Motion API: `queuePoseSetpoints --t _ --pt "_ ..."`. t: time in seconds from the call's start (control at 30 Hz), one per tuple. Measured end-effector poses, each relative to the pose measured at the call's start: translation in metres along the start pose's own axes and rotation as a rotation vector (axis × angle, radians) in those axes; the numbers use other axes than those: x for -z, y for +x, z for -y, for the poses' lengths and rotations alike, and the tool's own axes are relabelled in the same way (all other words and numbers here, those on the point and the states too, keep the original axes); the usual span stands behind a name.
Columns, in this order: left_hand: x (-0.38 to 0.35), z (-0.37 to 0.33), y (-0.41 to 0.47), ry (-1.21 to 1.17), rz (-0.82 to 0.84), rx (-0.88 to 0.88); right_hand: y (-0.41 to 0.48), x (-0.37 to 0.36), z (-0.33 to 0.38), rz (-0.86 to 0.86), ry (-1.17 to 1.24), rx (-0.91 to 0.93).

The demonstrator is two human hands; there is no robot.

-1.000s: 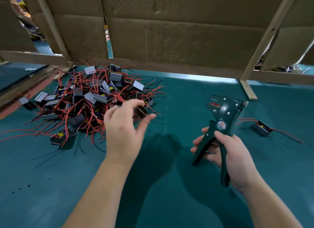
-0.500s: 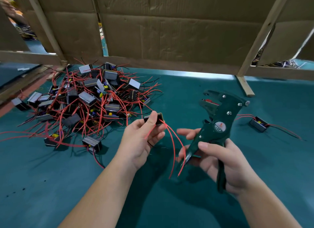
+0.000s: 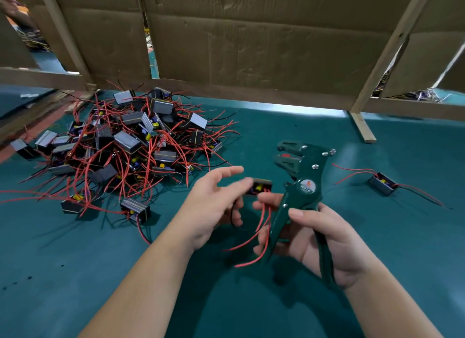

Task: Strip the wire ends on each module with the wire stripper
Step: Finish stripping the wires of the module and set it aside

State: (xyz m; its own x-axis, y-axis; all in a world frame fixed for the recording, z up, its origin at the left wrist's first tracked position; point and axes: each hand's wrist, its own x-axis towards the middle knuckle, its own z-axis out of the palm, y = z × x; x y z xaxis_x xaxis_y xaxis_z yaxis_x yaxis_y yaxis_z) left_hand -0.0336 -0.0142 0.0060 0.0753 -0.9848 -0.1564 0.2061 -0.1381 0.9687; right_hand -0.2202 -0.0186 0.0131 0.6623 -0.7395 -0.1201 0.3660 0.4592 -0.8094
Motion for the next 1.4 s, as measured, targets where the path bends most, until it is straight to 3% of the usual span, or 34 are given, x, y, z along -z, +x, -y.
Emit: queuePoseSetpoints --t 0.13,0.27,0.33,0.43,0.47,0.53,0.6,0.7,0.8,1.03,1.2,1.33,1.4 --pt "0.017 -0.013 -0.001 -0.417 0.198 0.019 -0.001 0.007 0.007 -0.043 0.111 0.093" --pt "0.028 -0.011 -0.001 -0.463 0.419 -0.156 -0.006 0.01 0.011 0.009 0.172 0.121" --pt "0.021 -0.006 0.003 -0.451 0.288 -0.208 -0.006 0.009 0.011 0.063 0.202 0.109" --pt "0.012 0.003 0.013 -0.558 -0.089 -0.133 -0.006 0.005 0.012 0.169 0.325 0.084" --pt "0.011 0.004 0.015 -0.456 -0.183 -0.149 -0.006 0.003 0.013 0.179 0.372 0.079" --pt "0.011 0.008 0.014 0.0 -0.272 -0.305 -0.005 0.002 0.014 0.176 0.439 0.066" --pt "0.009 0.01 0.009 0.35 -0.207 -0.54 -0.005 0.003 0.014 0.182 0.467 0.054" --pt "-0.001 0.01 0.001 0.54 -0.079 -0.785 -0.005 0.003 0.012 0.192 0.476 0.044" --pt "-0.007 0.011 -0.002 0.6 -0.038 -0.878 -0.004 0.001 0.011 0.194 0.468 0.021" --pt "-0.009 0.005 -0.015 0.447 0.145 -0.705 -0.002 0.002 0.008 0.246 0.415 -0.054" --pt "-0.014 0.006 -0.012 0.37 0.111 -0.61 -0.001 0.003 0.006 0.223 0.317 -0.064" --pt "-0.02 0.01 -0.009 0.034 0.09 -0.43 -0.002 0.005 0.002 0.218 0.237 -0.017" --pt "-0.023 0.009 -0.009 0.03 0.028 -0.442 -0.002 0.003 0.001 0.224 0.198 -0.005"
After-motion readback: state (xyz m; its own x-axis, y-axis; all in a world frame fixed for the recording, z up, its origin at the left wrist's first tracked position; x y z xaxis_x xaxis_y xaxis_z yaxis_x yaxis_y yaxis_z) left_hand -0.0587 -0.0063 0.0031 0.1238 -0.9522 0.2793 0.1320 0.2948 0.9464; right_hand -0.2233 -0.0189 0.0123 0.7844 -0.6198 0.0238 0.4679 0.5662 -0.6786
